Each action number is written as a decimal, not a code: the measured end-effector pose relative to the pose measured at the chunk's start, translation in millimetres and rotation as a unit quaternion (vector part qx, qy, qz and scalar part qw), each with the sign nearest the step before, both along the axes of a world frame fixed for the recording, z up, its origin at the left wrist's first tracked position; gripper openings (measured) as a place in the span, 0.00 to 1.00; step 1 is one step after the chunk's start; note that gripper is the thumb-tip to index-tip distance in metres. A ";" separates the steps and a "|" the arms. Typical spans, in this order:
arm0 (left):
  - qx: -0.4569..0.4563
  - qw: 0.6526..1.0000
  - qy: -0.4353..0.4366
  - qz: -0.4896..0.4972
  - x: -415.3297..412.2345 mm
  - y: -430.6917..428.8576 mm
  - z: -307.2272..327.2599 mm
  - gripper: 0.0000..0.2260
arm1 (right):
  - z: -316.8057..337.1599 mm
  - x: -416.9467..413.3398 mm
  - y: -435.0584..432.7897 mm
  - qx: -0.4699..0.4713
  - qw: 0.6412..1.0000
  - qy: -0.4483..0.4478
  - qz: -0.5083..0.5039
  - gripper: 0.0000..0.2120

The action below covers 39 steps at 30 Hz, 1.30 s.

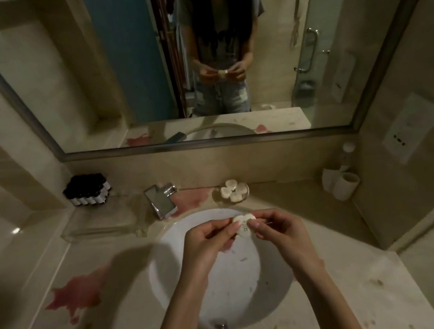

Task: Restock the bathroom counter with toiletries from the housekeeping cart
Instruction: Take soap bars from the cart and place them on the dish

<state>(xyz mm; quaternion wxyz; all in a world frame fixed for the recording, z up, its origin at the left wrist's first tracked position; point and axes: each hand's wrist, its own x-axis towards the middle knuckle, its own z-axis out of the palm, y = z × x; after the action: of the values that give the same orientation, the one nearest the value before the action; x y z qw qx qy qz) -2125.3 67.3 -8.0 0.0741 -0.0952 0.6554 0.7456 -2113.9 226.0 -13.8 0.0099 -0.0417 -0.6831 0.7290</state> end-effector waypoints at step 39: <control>-0.368 0.929 -0.003 0.027 -260.8 48.5 -191.3 0.10 | -194.0 -275.9 -6.9 0.188 0.936 -0.233 -0.186 0.05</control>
<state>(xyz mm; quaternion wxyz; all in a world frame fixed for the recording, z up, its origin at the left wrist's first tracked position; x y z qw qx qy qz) -2386.1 115.8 -199.3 0.0157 -0.1351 0.8809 0.4533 -2389.8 219.1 -207.8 -0.0058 -0.3340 -0.7709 0.5423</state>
